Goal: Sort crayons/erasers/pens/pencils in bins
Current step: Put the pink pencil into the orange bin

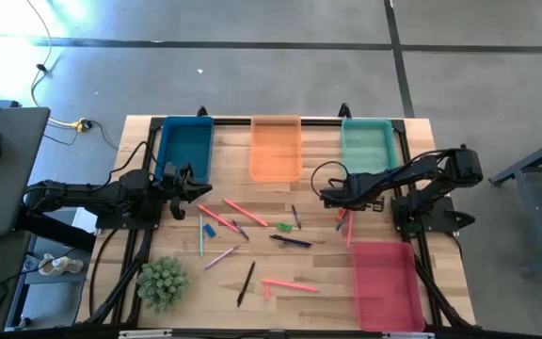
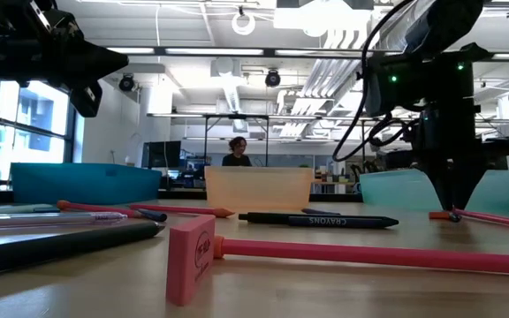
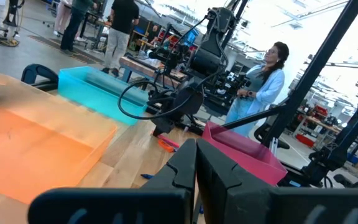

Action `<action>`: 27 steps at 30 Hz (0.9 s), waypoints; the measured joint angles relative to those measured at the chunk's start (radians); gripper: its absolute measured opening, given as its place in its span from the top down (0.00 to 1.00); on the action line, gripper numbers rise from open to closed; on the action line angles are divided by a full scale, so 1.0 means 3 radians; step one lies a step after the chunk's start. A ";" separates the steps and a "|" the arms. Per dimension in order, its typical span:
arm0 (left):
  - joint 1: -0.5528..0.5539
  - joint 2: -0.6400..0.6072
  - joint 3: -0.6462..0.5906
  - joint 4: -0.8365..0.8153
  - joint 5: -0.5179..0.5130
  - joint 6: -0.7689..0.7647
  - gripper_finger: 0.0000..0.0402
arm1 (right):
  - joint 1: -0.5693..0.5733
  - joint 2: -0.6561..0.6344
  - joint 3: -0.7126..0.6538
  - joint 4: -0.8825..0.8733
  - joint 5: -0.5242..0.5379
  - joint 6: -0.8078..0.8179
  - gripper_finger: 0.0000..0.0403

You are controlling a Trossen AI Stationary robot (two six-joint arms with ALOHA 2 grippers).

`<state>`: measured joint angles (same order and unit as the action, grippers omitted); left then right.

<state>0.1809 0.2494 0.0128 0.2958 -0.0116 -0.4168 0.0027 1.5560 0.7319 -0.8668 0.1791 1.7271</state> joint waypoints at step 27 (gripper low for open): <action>-0.0001 0.0001 0.0000 0.0000 0.0000 0.0001 1.00 | 0.0242 -0.0948 0.0001 -0.0146 0.0480 -0.0027 0.95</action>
<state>0.1806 0.2496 0.0127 0.2958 -0.0116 -0.4164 0.0753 1.2717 0.7322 -0.9107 0.3232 1.7191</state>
